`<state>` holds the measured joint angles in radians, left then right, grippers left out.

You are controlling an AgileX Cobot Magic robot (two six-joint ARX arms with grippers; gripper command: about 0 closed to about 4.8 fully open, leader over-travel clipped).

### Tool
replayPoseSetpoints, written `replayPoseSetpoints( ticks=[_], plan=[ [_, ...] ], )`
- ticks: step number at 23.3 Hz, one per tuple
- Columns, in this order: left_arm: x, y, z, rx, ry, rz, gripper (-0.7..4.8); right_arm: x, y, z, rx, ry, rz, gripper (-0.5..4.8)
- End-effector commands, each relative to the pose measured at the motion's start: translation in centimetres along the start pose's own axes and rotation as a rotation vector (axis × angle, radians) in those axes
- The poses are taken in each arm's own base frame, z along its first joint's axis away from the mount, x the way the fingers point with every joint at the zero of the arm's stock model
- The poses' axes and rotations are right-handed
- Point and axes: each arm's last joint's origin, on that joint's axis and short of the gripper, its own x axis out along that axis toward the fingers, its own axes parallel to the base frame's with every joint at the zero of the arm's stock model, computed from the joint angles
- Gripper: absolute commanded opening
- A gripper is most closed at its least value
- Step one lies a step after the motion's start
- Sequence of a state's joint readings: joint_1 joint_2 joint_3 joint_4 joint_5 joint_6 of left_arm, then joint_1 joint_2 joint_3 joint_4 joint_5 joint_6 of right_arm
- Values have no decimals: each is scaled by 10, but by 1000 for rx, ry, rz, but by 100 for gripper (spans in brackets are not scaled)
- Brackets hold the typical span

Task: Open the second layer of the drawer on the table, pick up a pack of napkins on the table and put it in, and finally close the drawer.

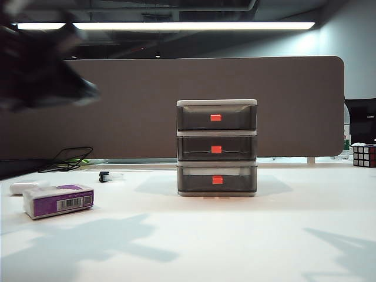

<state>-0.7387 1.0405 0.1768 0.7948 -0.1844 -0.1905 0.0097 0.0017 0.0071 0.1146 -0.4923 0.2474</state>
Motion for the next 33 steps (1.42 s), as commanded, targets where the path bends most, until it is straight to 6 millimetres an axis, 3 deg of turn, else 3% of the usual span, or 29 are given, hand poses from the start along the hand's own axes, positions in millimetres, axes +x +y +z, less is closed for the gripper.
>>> replayPoseSetpoints(
  ticks=[1, 4, 11, 15, 17, 22, 26, 28, 33],
  plan=[
    [28, -10, 3, -13, -52, -144, -4, 0, 0, 0, 42, -7, -5, -5],
    [56, -16, 1, -173, -75, -202, -4, 0, -1, -4, 112, 31, -10, -5],
    [95, -29, -12, -164, 54, -258, -5, 3, 0, 4, 88, 56, -13, -6],
    [104, -47, -21, -73, 76, -117, -5, 10, -2, 17, 66, 85, -44, -6],
    [105, -63, -26, 4, 52, -23, -4, 21, -6, 26, 64, 96, -51, -5],
    [113, -80, -40, 29, 47, 27, 36, 48, -15, 43, 76, 119, -43, -5],
    [123, -90, -52, 7, 42, 52, 43, 77, -21, 53, 87, 196, -6, -5],
    [133, -94, -57, 10, 44, 39, 58, 107, -20, 57, 87, 259, 94, -5],
    [135, -93, -53, 9, 32, 31, 57, 129, -16, 55, 78, 308, 172, -5]
  ],
)
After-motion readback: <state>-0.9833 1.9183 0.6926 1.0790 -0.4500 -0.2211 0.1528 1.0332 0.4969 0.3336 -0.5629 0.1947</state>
